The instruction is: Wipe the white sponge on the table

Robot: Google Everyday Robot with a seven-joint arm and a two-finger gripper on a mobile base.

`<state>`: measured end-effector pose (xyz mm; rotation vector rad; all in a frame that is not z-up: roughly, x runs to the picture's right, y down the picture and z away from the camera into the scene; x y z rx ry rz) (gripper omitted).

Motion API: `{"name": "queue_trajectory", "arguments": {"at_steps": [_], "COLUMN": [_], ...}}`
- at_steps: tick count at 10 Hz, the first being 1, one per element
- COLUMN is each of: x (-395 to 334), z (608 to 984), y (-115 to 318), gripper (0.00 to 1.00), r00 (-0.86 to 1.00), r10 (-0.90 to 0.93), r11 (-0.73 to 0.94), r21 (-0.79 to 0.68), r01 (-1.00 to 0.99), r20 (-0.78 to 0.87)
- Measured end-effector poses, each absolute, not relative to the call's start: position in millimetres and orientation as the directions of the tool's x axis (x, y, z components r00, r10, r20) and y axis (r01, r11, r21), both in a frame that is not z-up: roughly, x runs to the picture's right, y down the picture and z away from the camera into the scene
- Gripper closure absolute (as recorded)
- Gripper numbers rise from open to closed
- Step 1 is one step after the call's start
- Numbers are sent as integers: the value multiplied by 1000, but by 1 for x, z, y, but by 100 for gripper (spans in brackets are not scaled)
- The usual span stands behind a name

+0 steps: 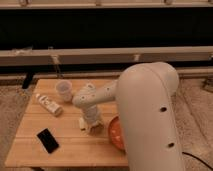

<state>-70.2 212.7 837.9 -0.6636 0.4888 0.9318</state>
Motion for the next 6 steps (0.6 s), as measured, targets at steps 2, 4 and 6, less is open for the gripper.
{"name": "queue_trajectory", "arguments": {"at_steps": [2,4,6], "x": [-72,-74,-75], "z": [838,836,834], "y": [212,212,211], "gripper": [77,97,100], "r00": [516,519,522], "r10": [569,570,568], "r11": [427,427,428], "r21": [-306,-310,-313], "r01": [-851,-850,-848], "r20": [-640,-637,-637]}}
